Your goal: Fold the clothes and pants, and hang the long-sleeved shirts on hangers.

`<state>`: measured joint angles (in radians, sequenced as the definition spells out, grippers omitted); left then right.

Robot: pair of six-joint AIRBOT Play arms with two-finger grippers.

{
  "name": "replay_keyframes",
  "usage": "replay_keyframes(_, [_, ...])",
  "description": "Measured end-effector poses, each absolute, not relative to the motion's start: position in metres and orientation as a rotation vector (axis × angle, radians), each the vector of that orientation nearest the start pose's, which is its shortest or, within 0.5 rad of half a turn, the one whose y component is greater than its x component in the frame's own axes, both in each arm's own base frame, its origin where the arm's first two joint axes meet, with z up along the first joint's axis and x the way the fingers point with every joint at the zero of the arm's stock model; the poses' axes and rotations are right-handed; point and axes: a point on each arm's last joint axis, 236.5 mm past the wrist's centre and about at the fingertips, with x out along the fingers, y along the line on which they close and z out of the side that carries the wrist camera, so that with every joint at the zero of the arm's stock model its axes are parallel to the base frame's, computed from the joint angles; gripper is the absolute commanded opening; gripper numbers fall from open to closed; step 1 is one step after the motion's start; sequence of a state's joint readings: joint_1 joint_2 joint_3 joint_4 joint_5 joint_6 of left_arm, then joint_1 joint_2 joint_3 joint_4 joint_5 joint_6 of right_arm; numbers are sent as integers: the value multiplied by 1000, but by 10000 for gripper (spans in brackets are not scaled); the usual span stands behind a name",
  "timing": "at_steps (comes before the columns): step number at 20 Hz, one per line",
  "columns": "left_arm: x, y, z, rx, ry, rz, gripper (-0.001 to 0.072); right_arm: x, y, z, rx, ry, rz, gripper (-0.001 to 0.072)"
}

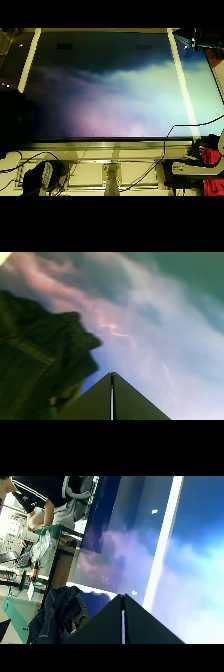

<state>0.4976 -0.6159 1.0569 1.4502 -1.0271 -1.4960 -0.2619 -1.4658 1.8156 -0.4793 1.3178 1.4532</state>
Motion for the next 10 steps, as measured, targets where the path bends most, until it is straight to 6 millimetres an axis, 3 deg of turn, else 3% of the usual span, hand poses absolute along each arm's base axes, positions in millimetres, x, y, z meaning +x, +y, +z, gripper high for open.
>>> replay_keyframes(5, [276,148,216,-118,599,455,14,477,82,280,745,706,643,28])
replay_keyframes(10, [261,179,174,-15,772,549,14,477,82,280,745,705,643,28])
